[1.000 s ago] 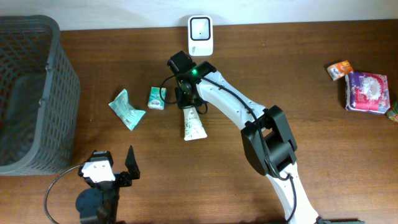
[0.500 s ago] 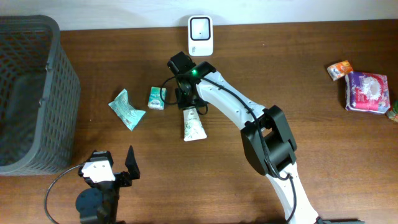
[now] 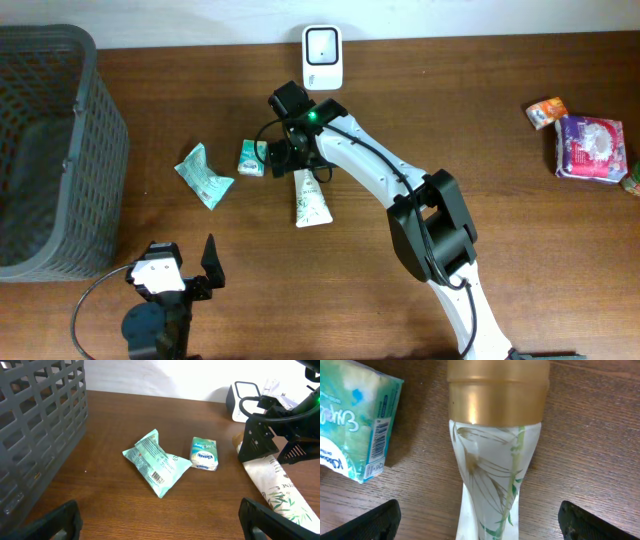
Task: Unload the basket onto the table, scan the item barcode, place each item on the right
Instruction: 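Lift the tube and hold it up to the white scanner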
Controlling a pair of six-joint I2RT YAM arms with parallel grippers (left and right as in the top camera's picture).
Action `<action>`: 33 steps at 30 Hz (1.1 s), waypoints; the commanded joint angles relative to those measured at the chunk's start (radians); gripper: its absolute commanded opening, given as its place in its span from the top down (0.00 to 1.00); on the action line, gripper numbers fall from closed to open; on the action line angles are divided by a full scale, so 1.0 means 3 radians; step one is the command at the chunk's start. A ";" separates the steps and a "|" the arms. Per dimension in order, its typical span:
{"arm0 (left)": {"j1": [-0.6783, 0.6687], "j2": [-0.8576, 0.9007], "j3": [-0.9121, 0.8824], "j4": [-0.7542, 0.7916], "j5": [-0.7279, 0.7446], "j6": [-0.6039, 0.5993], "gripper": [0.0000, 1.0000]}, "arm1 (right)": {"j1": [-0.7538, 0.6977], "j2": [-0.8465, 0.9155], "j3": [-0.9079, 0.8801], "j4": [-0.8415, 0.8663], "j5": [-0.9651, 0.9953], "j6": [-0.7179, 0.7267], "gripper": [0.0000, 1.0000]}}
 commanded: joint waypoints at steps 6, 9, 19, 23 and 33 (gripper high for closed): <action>0.0011 -0.0014 -0.0006 -0.0019 -0.0023 -0.0031 0.01 | 0.0009 0.0019 -0.0123 -0.0092 -0.0089 0.0025 0.11; 0.0011 -0.0014 -0.0006 -0.0019 -0.0023 -0.0031 0.01 | -0.0001 0.0019 -0.0184 -0.0090 -0.0015 0.0027 0.31; 0.0011 -0.0014 -0.0006 -0.0019 -0.0023 -0.0031 0.01 | -0.0001 0.0017 -0.0257 0.0126 -0.0015 0.0028 0.92; 0.0011 -0.0014 -0.0006 -0.0019 -0.0023 -0.0031 0.01 | -0.0139 -0.0057 0.0196 -0.0018 -0.0048 0.0028 0.96; 0.0011 -0.0014 -0.0006 -0.0019 -0.0023 -0.0031 0.01 | -0.0863 -0.0102 0.1790 -0.0600 -0.0955 0.0034 0.96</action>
